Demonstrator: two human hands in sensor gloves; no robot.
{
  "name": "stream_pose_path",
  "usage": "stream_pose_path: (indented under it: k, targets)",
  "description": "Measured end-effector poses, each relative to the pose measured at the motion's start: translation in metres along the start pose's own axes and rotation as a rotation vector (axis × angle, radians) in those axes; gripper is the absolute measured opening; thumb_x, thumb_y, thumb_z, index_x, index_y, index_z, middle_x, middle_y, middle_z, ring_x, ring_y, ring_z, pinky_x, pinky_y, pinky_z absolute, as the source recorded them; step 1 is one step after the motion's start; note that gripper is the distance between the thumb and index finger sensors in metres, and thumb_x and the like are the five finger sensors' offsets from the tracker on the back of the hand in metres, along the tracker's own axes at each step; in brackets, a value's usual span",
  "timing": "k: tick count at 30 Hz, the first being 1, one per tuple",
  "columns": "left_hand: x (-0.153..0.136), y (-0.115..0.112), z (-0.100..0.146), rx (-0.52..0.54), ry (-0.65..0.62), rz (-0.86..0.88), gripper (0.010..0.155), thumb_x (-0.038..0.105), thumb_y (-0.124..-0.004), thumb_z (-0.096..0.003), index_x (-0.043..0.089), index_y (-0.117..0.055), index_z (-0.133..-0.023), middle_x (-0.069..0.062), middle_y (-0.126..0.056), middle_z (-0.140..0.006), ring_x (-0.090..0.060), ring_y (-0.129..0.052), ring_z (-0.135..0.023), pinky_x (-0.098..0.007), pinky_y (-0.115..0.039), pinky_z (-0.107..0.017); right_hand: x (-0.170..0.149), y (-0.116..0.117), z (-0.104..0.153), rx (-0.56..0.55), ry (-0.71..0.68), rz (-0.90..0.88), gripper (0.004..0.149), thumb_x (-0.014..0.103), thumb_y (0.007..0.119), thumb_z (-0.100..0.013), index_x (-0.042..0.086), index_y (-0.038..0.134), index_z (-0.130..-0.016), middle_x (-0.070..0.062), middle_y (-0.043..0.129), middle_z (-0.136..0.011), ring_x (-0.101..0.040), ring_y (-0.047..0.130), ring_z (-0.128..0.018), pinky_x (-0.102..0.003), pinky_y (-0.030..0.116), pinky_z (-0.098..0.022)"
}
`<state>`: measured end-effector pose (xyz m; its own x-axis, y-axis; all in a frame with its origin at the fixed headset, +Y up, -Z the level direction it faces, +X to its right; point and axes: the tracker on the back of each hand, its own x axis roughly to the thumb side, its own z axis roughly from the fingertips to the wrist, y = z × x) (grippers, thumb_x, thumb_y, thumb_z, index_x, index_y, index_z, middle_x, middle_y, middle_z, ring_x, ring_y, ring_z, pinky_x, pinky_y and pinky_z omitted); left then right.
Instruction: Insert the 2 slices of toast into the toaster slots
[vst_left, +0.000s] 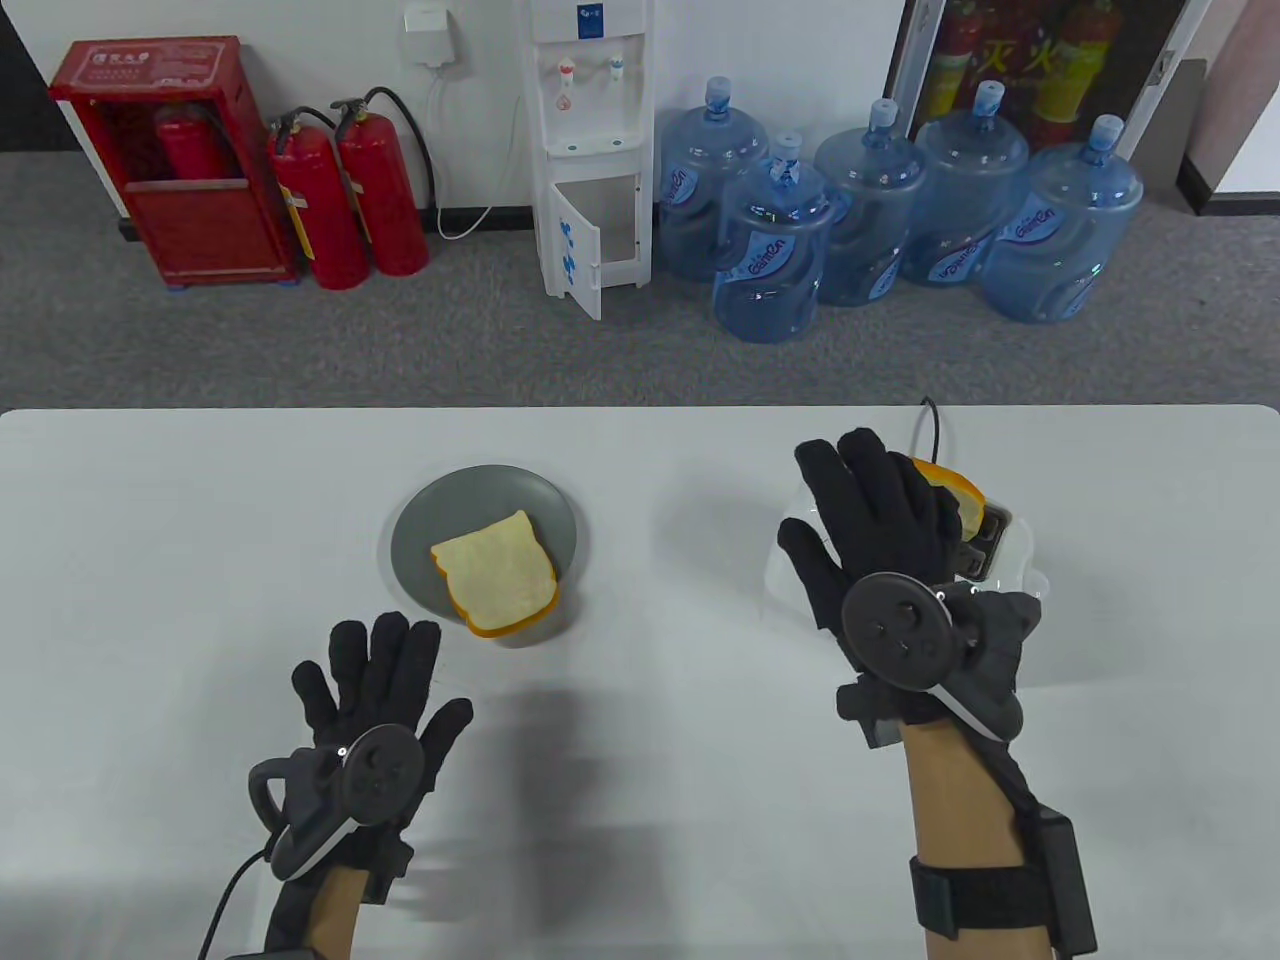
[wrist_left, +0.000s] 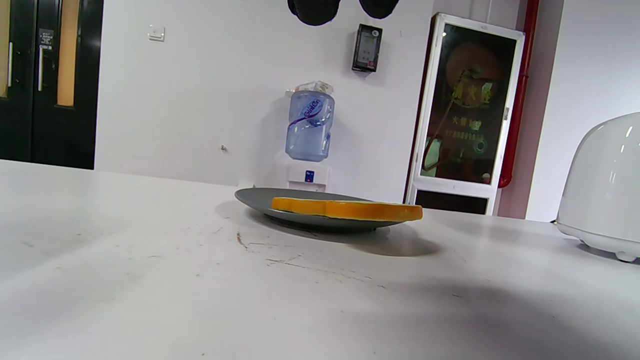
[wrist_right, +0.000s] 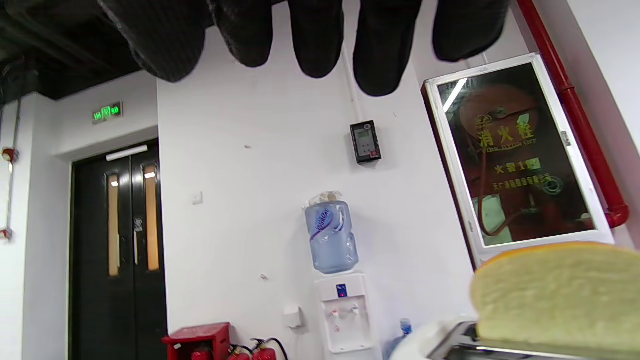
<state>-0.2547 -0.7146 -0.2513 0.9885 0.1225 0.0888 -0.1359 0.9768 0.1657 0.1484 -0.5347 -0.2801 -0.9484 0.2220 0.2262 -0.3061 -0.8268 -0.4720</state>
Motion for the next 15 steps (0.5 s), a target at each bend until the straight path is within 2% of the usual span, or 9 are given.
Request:
stream_pose_path:
  k: [4, 10, 15]
  targets:
    - [0.002, 0.000, 0.000, 0.003, -0.008, -0.003, 0.073, 0.067, -0.049, -0.0547, 0.036, -0.034, -0.120, -0.003, -0.033, -0.127, -0.039, -0.022, -0.117, -0.059, -0.021, -0.077, 0.005, 0.006, 0.014, -0.036, 0.006, -0.053, 0.063, 0.055, 0.064, -0.069, 0.031, 0.044, -0.124, -0.012, 0.043, -0.131, -0.045, 0.059, -0.114, -0.072, 0.049, -0.078]
    - [0.003, -0.002, -0.001, -0.005, -0.011, 0.001, 0.073, 0.067, -0.049, -0.0547, 0.036, -0.034, -0.119, -0.003, -0.033, -0.127, -0.039, -0.022, -0.117, -0.059, -0.021, -0.077, 0.009, 0.020, 0.035, -0.018, 0.017, -0.138, 0.063, 0.054, 0.063, -0.069, 0.029, 0.044, -0.124, -0.013, 0.043, -0.131, -0.046, 0.060, -0.113, -0.071, 0.052, -0.077]
    - [0.003, -0.002, 0.000, 0.000, -0.011, 0.006, 0.073, 0.067, -0.049, -0.0547, 0.036, -0.034, -0.119, -0.003, -0.033, -0.127, -0.039, -0.022, -0.116, -0.059, -0.021, -0.077, 0.017, 0.031, 0.051, -0.019, -0.005, -0.135, 0.063, 0.054, 0.063, -0.069, 0.029, 0.044, -0.124, -0.013, 0.043, -0.131, -0.046, 0.060, -0.113, -0.071, 0.051, -0.077]
